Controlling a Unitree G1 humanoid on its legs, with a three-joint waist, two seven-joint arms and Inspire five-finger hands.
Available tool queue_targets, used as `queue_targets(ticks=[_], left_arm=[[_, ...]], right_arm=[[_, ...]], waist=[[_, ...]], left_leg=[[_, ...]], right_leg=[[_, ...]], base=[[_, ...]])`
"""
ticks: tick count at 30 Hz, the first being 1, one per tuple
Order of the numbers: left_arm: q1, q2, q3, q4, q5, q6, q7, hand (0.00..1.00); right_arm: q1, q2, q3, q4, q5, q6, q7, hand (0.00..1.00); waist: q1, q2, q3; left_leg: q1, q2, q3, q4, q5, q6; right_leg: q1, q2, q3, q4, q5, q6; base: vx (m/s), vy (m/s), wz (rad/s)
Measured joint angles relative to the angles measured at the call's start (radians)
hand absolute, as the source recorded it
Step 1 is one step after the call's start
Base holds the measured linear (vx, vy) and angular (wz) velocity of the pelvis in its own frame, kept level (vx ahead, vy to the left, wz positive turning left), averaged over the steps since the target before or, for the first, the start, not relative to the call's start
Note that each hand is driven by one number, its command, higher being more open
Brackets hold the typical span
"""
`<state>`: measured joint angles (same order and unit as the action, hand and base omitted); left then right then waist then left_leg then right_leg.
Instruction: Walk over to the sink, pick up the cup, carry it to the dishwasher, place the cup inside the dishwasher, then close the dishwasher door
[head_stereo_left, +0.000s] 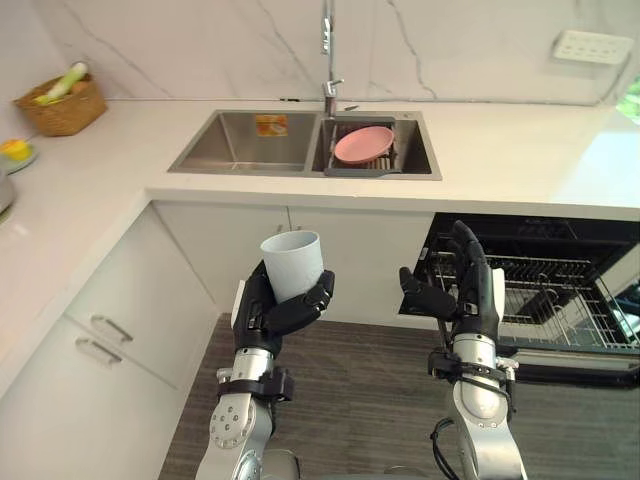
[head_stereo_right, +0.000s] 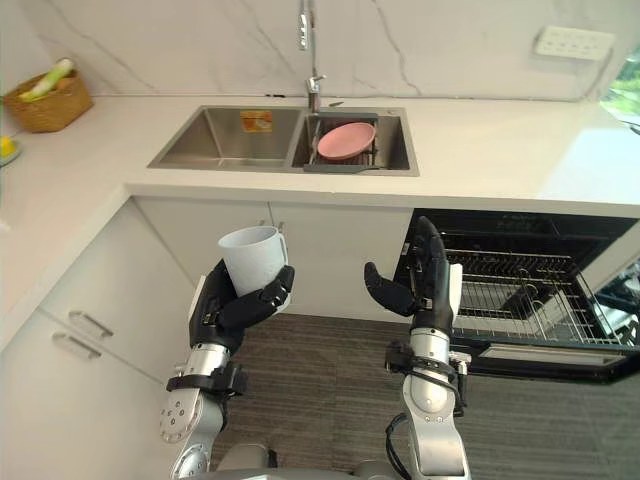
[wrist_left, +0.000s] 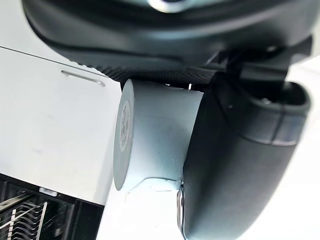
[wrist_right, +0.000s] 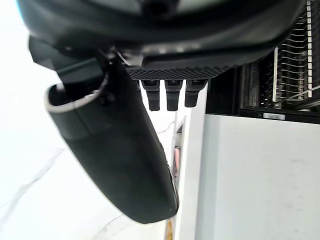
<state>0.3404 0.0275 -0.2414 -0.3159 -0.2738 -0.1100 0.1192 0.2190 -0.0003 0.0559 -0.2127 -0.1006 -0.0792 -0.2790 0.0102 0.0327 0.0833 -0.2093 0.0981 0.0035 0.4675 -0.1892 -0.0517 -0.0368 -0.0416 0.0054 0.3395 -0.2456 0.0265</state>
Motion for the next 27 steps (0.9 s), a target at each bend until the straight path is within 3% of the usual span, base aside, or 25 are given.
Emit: queue_targets(ticks=[3,5,7,10,11,12,13,15,17,19,21,23,25,27], left_arm=[[-0.005,0.009,0.000,0.000,0.000,0.000,0.016,0.30],[-0.007,0.023,0.000,-0.001,0.000,0.000,0.021,0.30],[-0.009,0.037,-0.002,-0.002,0.000,0.000,0.035,0.30],[-0.011,0.042,0.005,-0.002,0.001,-0.004,0.057,0.30],[-0.013,0.043,0.010,0.000,0.001,-0.006,0.058,0.30],[-0.019,0.048,0.024,0.003,0.001,-0.008,0.058,0.30],[-0.035,0.044,0.028,0.029,0.001,-0.012,0.059,0.30],[-0.044,0.009,0.021,0.059,0.001,-0.011,0.066,0.30],[-0.045,-0.006,0.023,0.060,0.001,-0.011,0.066,0.30],[-0.057,-0.013,0.028,0.076,0.001,-0.011,0.065,0.30],[-0.056,-0.014,0.037,0.085,0.000,-0.011,0.061,0.30],[-0.061,-0.011,0.040,0.085,0.000,-0.016,0.050,0.30],[-0.071,-0.011,0.039,0.085,0.000,-0.018,0.045,0.30],[-0.072,-0.010,0.040,0.084,0.000,-0.017,0.047,0.30]], right_arm=[[0.000,0.008,0.034,-0.039,0.000,0.000,0.005,0.90],[-0.012,0.019,0.058,-0.054,-0.001,-0.004,0.017,0.90],[-0.017,0.031,0.074,-0.053,-0.001,-0.004,0.023,0.90],[-0.052,0.037,0.087,-0.005,-0.001,-0.005,0.032,0.90],[-0.069,0.037,0.088,0.013,-0.001,-0.006,0.033,0.90],[-0.114,0.038,0.089,0.062,-0.001,-0.011,0.033,0.90],[-0.136,0.025,0.088,0.084,-0.001,-0.013,0.032,0.90],[-0.135,-0.021,0.074,0.096,0.000,-0.012,0.033,0.90],[-0.126,-0.027,0.054,0.096,0.000,-0.011,0.036,0.90],[-0.126,-0.028,0.021,0.093,0.023,-0.011,0.036,0.90],[-0.125,-0.027,0.015,0.077,0.042,-0.013,0.031,0.90],[-0.124,-0.027,0.006,0.053,0.044,-0.024,0.028,0.90],[-0.127,-0.022,-0.002,0.039,0.065,-0.035,0.030,0.90],[-0.127,-0.021,-0.009,0.050,0.086,-0.035,0.031,0.90]], waist=[[0.008,-0.018,-0.001],[0.014,-0.029,0.006],[0.011,-0.041,0.010],[-0.009,-0.051,0.005],[-0.011,-0.051,0.005],[-0.012,-0.067,-0.004],[-0.016,-0.046,0.000],[-0.016,0.003,0.004],[-0.020,0.015,0.010],[-0.029,0.026,0.017],[-0.027,0.035,0.026],[-0.023,0.034,0.025],[-0.012,0.031,0.026],[0.001,0.030,0.028]], left_leg=[[0.024,-0.004,0.073,0.025,-0.055,0.026],[0.091,-0.005,0.148,0.004,-0.095,0.037],[0.147,-0.004,0.202,-0.016,-0.114,0.051],[0.209,0.012,0.279,-0.051,-0.134,0.055],[0.216,0.019,0.293,-0.057,-0.135,0.053],[0.222,0.020,0.318,-0.057,-0.145,0.036],[0.224,0.035,0.316,-0.049,-0.156,0.016],[0.244,0.067,0.288,-0.076,-0.154,0.012],[0.261,0.087,0.281,-0.063,-0.151,0.007],[0.237,0.132,0.254,0.102,-0.127,-0.023],[0.195,0.158,0.220,0.275,-0.062,-0.021],[0.131,0.140,0.165,0.318,-0.109,-0.030],[0.071,0.092,0.115,0.248,-0.156,-0.022],[0.042,0.015,0.005,0.044,-0.144,-0.025]], right_leg=[[-0.005,-0.018,0.057,0.014,-0.003,0.024],[-0.077,-0.039,0.057,0.189,-0.025,0.062],[-0.153,-0.083,-0.030,0.351,-0.008,0.087],[-0.233,-0.160,-0.213,0.413,-0.048,0.015],[-0.242,-0.163,-0.247,0.379,-0.048,0.013],[-0.239,-0.158,-0.319,0.211,0.037,-0.027],[-0.229,-0.134,-0.322,0.179,0.059,-0.032],[-0.195,-0.071,-0.316,0.109,0.079,-0.043],[-0.168,-0.043,-0.310,0.085,0.076,-0.047],[-0.096,-0.004,-0.293,0.026,0.078,-0.050],[-0.024,0.020,-0.266,-0.031,0.087,-0.057],[0.006,0.023,-0.242,-0.083,0.092,-0.067],[0.012,0.014,-0.211,-0.116,0.107,-0.060],[0.024,-0.007,-0.168,-0.129,0.125,-0.024]], base=[[0.26,0.272,-0.64],[0.14,0.146,-0.96],[0.11,0.077,-0.81],[0.14,-0.013,-0.67],[0.18,-0.098,-0.86],[0.21,-0.114,-0.68],[0.18,-0.090,-0.59],[0.18,-0.068,-0.43],[0.18,-0.076,-0.35],[0.16,-0.061,-0.30],[0.14,0.000,-0.37],[0.14,0.053,-0.42],[0.15,0.101,-0.46],[0.15,0.177,-0.56]])
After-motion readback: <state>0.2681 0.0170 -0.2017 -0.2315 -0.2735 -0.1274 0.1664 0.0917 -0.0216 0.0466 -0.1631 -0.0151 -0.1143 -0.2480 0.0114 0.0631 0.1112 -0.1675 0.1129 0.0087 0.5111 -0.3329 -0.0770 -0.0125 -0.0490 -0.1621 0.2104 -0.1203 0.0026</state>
